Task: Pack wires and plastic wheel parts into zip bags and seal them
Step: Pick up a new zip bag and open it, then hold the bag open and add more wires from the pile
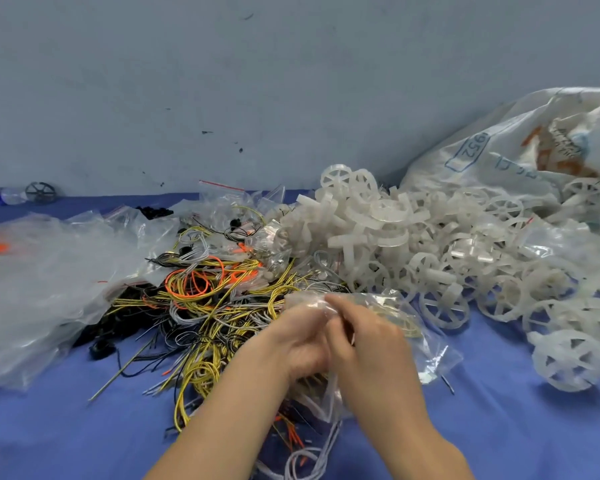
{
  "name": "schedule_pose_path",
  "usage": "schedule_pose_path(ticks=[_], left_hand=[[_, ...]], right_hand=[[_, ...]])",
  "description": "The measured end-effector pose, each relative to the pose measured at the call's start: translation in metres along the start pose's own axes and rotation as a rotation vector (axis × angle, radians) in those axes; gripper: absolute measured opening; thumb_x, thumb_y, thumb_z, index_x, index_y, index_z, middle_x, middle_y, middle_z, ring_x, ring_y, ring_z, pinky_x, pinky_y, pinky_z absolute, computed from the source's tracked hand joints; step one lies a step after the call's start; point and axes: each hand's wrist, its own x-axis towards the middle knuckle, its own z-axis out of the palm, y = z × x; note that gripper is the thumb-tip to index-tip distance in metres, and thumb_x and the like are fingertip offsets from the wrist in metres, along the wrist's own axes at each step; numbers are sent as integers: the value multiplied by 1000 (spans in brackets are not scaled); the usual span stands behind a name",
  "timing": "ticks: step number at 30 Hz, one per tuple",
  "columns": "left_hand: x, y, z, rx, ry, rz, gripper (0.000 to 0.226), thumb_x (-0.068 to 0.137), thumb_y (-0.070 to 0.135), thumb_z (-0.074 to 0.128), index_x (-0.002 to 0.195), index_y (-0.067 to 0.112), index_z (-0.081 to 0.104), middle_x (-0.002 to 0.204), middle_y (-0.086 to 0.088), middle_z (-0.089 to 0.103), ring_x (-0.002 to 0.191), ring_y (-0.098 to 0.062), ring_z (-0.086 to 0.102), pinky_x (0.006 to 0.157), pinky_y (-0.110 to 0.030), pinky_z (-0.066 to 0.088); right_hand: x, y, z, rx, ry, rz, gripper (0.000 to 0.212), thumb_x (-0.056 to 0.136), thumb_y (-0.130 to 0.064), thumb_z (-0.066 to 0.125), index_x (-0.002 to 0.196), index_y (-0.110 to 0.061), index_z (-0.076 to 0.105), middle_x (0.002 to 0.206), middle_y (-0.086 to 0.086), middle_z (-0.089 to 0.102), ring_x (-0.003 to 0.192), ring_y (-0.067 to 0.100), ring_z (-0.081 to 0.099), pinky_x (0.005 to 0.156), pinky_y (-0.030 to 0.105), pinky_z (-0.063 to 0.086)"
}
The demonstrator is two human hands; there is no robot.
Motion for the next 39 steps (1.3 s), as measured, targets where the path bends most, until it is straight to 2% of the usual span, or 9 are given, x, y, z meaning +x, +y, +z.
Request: schedule_pose_path(ticks=[3,10,15,22,26,29,34,36,39], left_hand=[[-34,6,-7,144,103,-29,37,100,15,46,128,-8,50,118,-20,58,107,-28,60,88,-34,54],[-133,35,-81,670,865,368,21,101,20,48,106,14,67,85,-8,73,64,-17,69,54,-26,57],[-146,21,-162,924,1234,292,25,99,8,40,111,7,62,82,-11,64,63,-29,58,62,-39,52],[-133,9,-174,1379,1279,138,27,97,28,49,118,17,62,101,-9,66,98,-30,60,81,-39,49],[-125,13,-172,1229,1292,197,27,99,25,44,108,9,65,95,-12,68,95,-34,61,81,-40,49],[-122,17,-172,1214,1209,106,30,99,22,44,117,9,63,97,-14,70,95,-35,63,80,-38,48],[-133,11,-163,1261,1249,155,16,95,34,50,93,20,58,77,8,61,79,-18,58,72,-36,46],[-132,6,-158,1328,1157,242,12,95,38,51,93,27,56,85,9,60,82,-14,58,75,-37,48],[-124,-1,-156,1416,1056,89,27,95,49,47,110,30,61,103,1,57,102,-23,55,87,-39,47]], right_hand=[[2,-3,3,-23,35,44,37,98,-30,46,132,-35,60,117,-9,70,105,15,62,83,37,48],[0,-9,9,-53,-66,-13,37,96,-33,46,132,-40,56,72,-16,54,66,6,48,54,29,35],[1,-13,16,-103,-170,-163,43,94,-54,36,124,-39,63,52,-16,33,57,2,39,51,17,28],[12,-27,24,-116,-41,-274,49,102,-53,29,85,-26,66,65,-8,62,65,13,58,54,32,41],[12,-33,32,-115,-45,-300,44,103,-45,39,63,-26,39,49,-9,38,49,13,42,45,27,24],[14,-30,35,-112,-42,-311,43,102,-45,38,66,-25,49,49,-8,40,48,14,45,45,27,30],[16,-28,36,-88,-61,-277,52,101,-52,26,84,-24,67,58,-5,59,58,14,57,56,29,46],[17,-29,37,-90,-59,-281,54,100,-53,24,86,-24,68,58,-5,59,58,14,57,58,34,48],[15,-30,41,-83,-62,-296,53,100,-52,26,85,-23,67,57,-5,56,57,14,56,57,36,47]])
